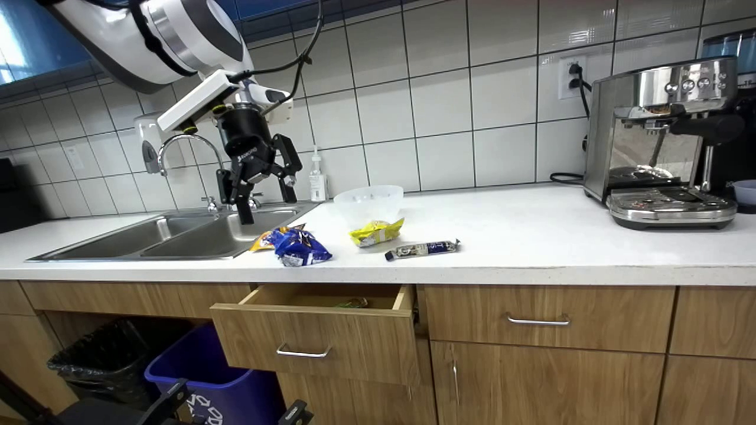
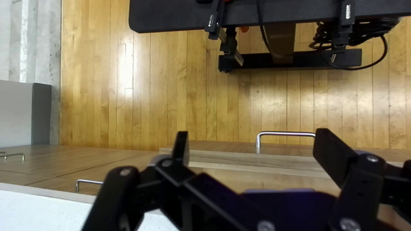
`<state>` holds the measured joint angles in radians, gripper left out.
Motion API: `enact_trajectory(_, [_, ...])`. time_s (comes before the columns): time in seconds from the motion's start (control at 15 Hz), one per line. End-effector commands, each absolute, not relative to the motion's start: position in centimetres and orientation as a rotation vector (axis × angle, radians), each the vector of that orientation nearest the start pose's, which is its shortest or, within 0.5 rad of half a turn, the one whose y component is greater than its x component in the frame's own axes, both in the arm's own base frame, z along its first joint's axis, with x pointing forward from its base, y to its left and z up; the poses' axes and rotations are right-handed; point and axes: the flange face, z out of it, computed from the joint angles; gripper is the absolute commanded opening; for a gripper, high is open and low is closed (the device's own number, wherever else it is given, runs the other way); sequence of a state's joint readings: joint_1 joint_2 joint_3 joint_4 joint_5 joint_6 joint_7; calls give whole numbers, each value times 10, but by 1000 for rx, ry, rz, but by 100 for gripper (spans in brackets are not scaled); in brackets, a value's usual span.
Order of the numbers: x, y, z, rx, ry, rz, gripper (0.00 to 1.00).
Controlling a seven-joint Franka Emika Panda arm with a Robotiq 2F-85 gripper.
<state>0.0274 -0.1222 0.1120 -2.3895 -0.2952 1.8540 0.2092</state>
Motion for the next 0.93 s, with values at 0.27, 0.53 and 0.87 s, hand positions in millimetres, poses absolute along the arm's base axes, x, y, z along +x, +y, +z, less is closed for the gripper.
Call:
enact_trajectory(0.27, [430,37,343,-3423,-119,627,100])
enact_trajectory(0.53, [433,38,336,-3432,-130,559,100])
enact_trajectory(0.87, [447,44,306,-3394,-212,313,100])
